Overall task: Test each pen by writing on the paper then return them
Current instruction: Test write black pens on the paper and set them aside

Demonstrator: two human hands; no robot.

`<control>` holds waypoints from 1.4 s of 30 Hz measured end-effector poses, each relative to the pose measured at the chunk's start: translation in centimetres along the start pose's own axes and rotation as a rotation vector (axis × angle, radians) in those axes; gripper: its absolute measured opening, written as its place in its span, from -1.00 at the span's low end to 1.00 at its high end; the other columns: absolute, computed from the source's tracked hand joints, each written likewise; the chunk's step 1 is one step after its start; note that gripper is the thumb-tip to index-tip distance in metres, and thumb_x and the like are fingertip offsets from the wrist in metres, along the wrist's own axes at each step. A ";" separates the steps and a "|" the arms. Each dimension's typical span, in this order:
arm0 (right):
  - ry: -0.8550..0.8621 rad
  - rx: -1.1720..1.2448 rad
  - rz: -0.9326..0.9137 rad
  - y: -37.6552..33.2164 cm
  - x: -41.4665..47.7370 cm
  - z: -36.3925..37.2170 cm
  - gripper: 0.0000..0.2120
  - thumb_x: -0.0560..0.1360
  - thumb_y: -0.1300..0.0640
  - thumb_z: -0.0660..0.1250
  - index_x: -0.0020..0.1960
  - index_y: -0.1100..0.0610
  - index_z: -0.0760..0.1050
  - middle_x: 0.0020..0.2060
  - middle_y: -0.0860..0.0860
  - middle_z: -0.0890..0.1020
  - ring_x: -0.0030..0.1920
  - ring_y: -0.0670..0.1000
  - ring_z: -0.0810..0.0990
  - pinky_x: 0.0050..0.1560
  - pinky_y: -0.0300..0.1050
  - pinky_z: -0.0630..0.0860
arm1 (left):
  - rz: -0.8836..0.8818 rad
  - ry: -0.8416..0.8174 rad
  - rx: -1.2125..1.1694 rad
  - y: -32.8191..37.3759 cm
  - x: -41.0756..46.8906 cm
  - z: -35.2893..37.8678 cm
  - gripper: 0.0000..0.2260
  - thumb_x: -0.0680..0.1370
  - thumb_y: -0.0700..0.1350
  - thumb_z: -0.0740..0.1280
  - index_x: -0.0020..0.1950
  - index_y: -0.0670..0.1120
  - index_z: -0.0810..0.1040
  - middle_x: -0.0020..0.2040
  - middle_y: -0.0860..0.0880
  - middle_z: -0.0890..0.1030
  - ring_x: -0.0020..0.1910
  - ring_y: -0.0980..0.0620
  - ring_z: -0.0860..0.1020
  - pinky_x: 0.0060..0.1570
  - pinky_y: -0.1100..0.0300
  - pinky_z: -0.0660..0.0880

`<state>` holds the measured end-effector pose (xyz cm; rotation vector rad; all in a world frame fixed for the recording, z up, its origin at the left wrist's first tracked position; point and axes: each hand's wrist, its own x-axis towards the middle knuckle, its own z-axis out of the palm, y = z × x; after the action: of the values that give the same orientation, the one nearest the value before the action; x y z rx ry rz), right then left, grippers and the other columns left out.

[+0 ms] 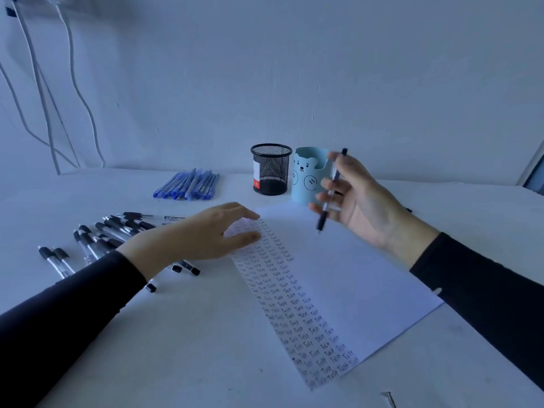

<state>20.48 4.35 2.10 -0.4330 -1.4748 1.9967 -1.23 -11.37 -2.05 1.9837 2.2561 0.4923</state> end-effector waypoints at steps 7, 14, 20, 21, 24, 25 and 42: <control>-0.047 0.168 0.270 -0.3 -0.6 0.2 -0.48 0.46 -0.28 0.12 -0.25 0.11 0.60 -0.59 -0.08 0.03 -0.54 -0.05 -0.06 -0.50 -0.27 -0.06 | 0.033 -0.038 -0.016 -0.2 0.0 0.3 -0.41 0.40 0.45 0.21 0.34 0.20 0.44 0.34 0.21 0.41 0.30 0.21 0.40 0.27 0.29 0.25; 0.003 0.103 0.224 -0.1 -0.6 0.3 -0.57 0.44 -0.25 0.24 -0.13 0.13 0.56 -0.52 -0.08 0.18 -0.64 -0.12 0.05 -0.60 -0.29 -0.04 | 0.015 -0.073 -0.011 -0.3 -0.1 0.2 -0.42 0.40 0.43 0.19 0.35 0.22 0.42 0.38 0.20 0.39 0.31 0.22 0.38 0.24 0.31 0.22; -0.203 -0.034 0.320 1.0 -1.0 0.5 -0.53 0.62 0.00 -0.04 0.14 0.24 0.56 -0.48 0.12 0.53 -0.54 0.05 0.47 -0.51 -0.23 0.42 | -0.003 -0.087 -0.017 -0.1 -0.1 0.1 -0.44 0.42 0.41 0.21 0.36 0.22 0.42 0.40 0.18 0.38 0.32 0.19 0.38 0.28 0.28 0.23; -0.216 -0.108 0.338 1.2 -1.0 0.4 -0.47 0.63 -0.05 -0.07 0.17 0.25 0.56 -0.52 0.12 0.49 -0.57 0.04 0.43 -0.52 -0.23 0.37 | -0.006 -0.087 -0.016 0.0 -0.2 0.1 -0.45 0.42 0.39 0.22 0.36 0.21 0.42 0.39 0.18 0.38 0.32 0.19 0.38 0.28 0.29 0.22; -0.239 -0.214 0.348 1.8 -0.9 0.6 -0.39 0.64 -0.23 -0.06 0.33 0.19 0.48 -0.47 0.11 0.53 -0.55 0.00 0.47 -0.53 -0.21 0.39 | -0.012 -0.092 -0.016 0.1 -0.3 0.1 -0.44 0.42 0.38 0.22 0.37 0.20 0.42 0.39 0.18 0.39 0.32 0.19 0.38 0.29 0.28 0.23; -0.269 -0.210 0.345 1.9 -0.9 0.8 -0.36 0.63 -0.27 -0.06 0.38 0.19 0.43 -0.35 0.15 0.62 -0.43 0.03 0.58 -0.46 -0.17 0.50 | -0.013 -0.096 -0.014 0.1 -0.3 0.1 -0.44 0.42 0.38 0.22 0.37 0.20 0.42 0.39 0.18 0.39 0.32 0.18 0.38 0.30 0.27 0.24; -0.188 -0.789 -0.027 4.6 -1.8 2.2 -0.66 0.46 -0.07 0.46 -0.35 0.14 0.57 -0.39 0.08 0.66 -0.43 -0.03 0.49 -0.42 -0.27 0.41 | -0.018 -0.099 -0.005 0.0 -0.2 0.2 -0.29 0.30 0.54 0.09 0.35 0.24 0.40 0.39 0.18 0.39 0.31 0.16 0.39 0.37 0.13 0.32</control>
<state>19.24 0.66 -1.68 -0.5416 -2.3534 1.3880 -1.12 -11.58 -2.21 1.9383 2.2093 0.3893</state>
